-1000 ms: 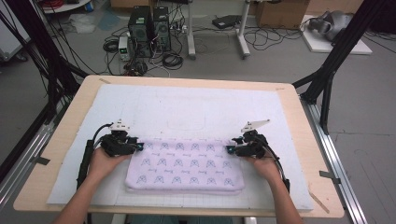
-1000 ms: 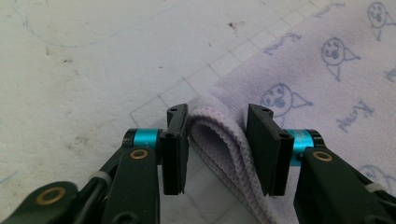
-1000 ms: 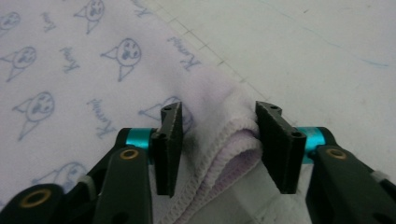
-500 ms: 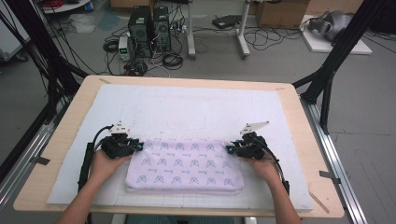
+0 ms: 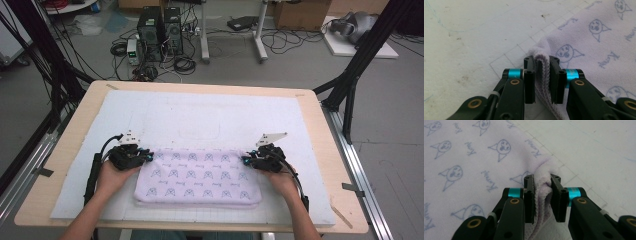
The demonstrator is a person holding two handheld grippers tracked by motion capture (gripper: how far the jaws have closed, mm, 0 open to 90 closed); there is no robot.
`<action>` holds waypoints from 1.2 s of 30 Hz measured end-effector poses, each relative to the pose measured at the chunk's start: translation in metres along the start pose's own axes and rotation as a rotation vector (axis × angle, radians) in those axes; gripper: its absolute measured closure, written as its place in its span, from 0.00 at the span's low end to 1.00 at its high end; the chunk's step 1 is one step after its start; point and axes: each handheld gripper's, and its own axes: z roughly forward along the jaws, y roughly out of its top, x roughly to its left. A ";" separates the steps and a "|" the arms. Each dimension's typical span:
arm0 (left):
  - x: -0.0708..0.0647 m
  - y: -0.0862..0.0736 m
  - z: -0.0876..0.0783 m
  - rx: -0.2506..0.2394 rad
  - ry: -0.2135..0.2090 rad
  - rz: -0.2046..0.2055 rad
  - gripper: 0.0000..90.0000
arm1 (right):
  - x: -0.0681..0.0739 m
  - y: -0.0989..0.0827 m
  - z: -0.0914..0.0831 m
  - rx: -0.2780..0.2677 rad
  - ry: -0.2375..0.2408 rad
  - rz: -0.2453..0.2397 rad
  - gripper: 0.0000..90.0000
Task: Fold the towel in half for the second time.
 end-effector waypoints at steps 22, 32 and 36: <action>0.002 0.008 -0.006 -0.025 0.000 -0.013 0.90 | -0.002 0.005 -0.011 -0.045 0.015 0.006 0.87; 0.004 0.027 -0.012 -0.063 0.019 0.004 0.90 | -0.005 0.016 -0.017 -0.066 0.008 -0.005 0.87; 0.011 0.037 -0.012 -0.078 0.037 -0.010 0.90 | -0.010 0.029 -0.020 -0.069 -0.005 -0.004 0.87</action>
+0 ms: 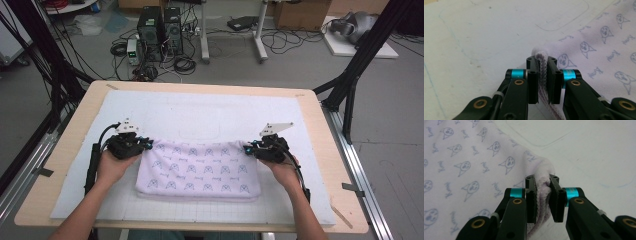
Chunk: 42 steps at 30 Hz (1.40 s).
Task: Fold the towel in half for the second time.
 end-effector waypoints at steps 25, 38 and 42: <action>0.022 0.037 0.014 0.027 0.067 -0.004 0.61 | -0.045 0.042 0.000 -0.016 -0.093 0.124 0.64; -0.025 -0.037 0.003 0.067 -0.083 0.057 0.75 | 0.011 -0.019 0.008 0.069 -0.019 0.108 0.77; -0.028 -0.039 0.001 0.076 -0.068 0.080 0.73 | 0.015 -0.031 0.009 0.063 -0.026 0.122 0.81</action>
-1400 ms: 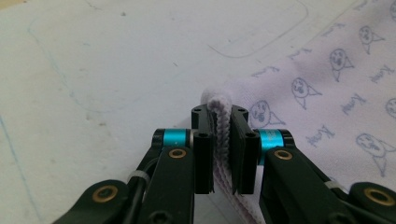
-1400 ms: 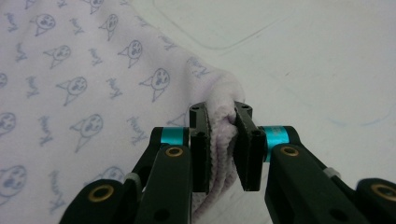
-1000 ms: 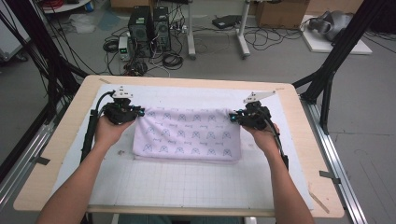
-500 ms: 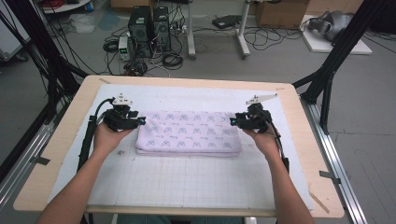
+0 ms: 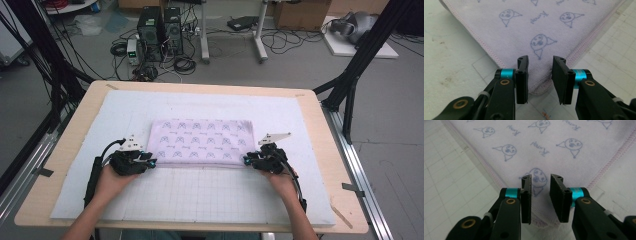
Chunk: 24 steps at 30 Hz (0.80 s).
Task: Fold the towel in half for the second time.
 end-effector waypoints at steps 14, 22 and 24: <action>0.003 0.001 -0.009 -0.053 -0.012 -0.034 0.66 | 0.005 0.004 -0.011 -0.104 0.018 -0.010 0.63; 0.004 0.001 -0.024 -0.114 0.000 -0.078 0.48 | 0.015 0.012 -0.019 -0.138 0.005 -0.022 0.38; 0.003 0.001 -0.027 -0.121 -0.008 -0.089 0.45 | 0.018 0.012 -0.021 -0.142 0.001 -0.028 0.35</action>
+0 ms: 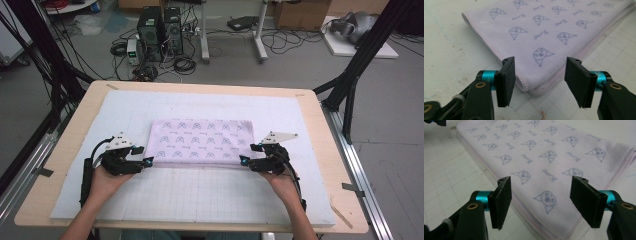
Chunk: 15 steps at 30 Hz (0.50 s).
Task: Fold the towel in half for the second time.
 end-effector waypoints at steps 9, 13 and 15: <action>-0.007 -0.002 -0.012 -0.015 0.010 0.005 0.35 | 0.006 -0.001 -0.014 -0.039 0.012 -0.009 0.23; -0.011 -0.006 -0.016 -0.030 0.014 0.000 0.27 | 0.009 -0.003 -0.019 -0.045 0.012 -0.019 0.19; -0.012 -0.008 -0.018 -0.036 0.008 -0.001 0.23 | 0.011 -0.004 -0.022 -0.054 0.014 -0.018 0.18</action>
